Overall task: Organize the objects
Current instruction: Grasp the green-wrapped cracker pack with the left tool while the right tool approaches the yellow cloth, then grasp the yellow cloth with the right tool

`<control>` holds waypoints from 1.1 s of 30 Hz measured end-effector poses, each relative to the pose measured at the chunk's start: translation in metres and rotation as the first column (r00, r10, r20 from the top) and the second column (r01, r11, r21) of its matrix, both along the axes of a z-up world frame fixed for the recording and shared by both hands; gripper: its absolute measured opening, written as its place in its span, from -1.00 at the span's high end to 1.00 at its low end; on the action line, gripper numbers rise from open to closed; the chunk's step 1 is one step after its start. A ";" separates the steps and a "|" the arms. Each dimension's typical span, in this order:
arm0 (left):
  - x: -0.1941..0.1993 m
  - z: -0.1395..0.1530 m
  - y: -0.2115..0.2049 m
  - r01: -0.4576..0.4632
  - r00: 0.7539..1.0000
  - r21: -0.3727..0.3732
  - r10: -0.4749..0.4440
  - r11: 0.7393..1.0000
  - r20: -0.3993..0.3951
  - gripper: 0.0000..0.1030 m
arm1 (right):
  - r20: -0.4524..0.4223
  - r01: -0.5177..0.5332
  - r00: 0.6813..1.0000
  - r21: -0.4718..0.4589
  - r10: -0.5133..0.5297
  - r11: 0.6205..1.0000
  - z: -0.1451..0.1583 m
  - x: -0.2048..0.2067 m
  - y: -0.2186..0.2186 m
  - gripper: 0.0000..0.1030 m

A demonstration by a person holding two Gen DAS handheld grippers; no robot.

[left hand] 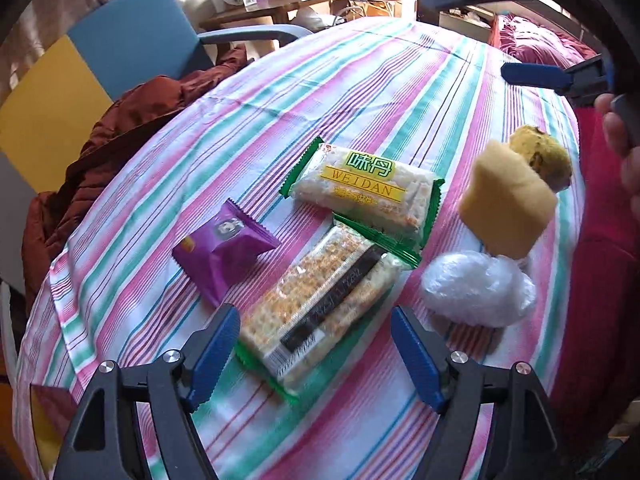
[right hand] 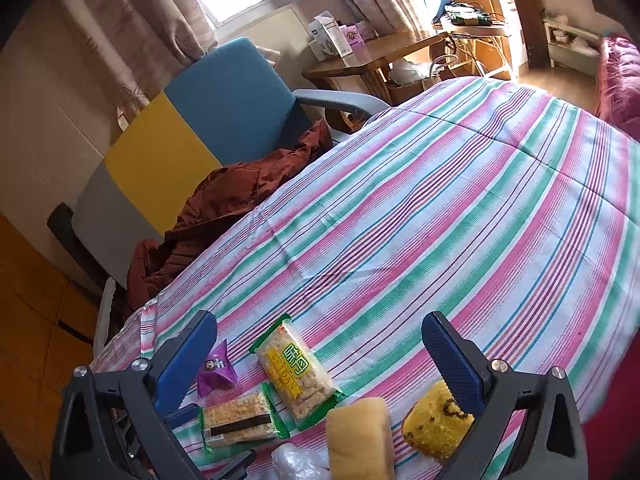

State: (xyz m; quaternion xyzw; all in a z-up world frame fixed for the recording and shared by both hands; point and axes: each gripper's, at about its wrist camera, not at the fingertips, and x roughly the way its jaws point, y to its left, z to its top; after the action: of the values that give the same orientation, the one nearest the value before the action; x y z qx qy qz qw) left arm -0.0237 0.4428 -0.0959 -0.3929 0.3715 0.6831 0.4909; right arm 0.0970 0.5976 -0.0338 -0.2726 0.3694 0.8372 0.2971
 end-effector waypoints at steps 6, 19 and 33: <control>-0.018 -0.017 0.008 -0.034 0.997 -0.003 0.034 0.999 0.069 -0.30 | -0.030 0.126 0.991 -0.052 -0.128 0.991 -0.003 0.022 0.022 -0.99; -0.005 -0.013 -0.034 -0.204 0.974 0.065 0.196 0.977 0.117 0.16 | 0.086 0.146 0.987 -0.162 -0.133 0.976 -0.030 0.018 0.038 -0.99; 0.027 -0.014 -0.097 -0.337 0.937 0.132 0.319 0.932 0.140 0.16 | 0.206 -0.017 0.978 -0.130 0.044 0.991 -0.017 0.010 0.023 -0.99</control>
State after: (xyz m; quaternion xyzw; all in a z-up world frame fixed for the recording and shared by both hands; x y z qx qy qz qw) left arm 0.0038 0.3461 -0.1098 -0.4496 0.2172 0.7581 0.4194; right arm 0.1068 0.6202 -0.0505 -0.3828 0.3849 0.7832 0.3033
